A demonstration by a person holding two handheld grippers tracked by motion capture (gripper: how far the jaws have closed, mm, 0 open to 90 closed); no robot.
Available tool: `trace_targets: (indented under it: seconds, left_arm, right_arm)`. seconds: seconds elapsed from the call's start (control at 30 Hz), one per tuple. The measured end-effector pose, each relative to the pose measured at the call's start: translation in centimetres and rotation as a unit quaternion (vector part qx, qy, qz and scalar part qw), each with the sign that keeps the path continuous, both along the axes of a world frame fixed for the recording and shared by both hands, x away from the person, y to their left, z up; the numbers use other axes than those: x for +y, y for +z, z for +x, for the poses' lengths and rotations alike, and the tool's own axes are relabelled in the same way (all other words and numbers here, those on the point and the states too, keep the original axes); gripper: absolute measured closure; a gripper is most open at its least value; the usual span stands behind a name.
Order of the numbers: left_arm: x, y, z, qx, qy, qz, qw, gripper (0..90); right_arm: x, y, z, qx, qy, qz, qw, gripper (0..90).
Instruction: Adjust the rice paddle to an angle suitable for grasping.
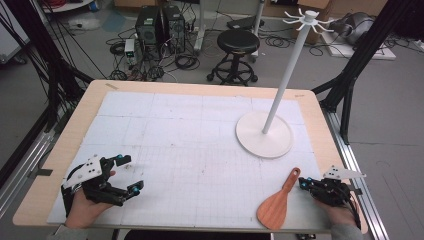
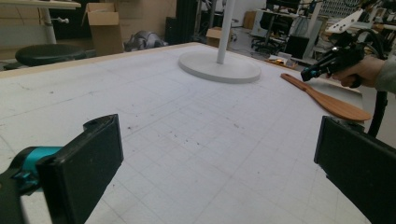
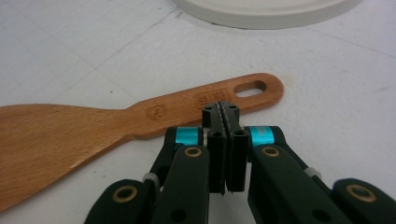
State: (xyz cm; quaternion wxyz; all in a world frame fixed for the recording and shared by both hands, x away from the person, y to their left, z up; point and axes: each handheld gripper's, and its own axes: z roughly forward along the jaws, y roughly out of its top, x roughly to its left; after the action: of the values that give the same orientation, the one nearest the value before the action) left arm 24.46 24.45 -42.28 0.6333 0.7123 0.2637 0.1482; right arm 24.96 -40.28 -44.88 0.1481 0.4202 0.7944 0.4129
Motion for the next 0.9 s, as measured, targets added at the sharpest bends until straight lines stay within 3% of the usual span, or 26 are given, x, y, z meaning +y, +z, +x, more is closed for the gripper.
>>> trace_targets:
  seconds: [0.2, 0.57, 0.9]
  left_arm:
    - [0.0, -0.1, 0.0, 0.002, -0.001, 0.003, 1.0, 1.8]
    - [0.1, -0.1, 0.1, 0.006, 0.001, -0.001, 1.0, 1.8]
    - [0.0, -0.2, 0.1, 0.007, 0.002, 0.002, 1.0, 1.8]
  right_arm:
    - [0.0, -0.3, 0.6, 0.006, 0.001, -0.002, 1.0, 89.7]
    - [2.0, -0.1, 1.5, -0.002, 0.032, -0.028, 0.9991, 89.7]
    - [3.7, -0.1, 2.5, -0.002, 0.045, -0.036, 0.9983, 89.9]
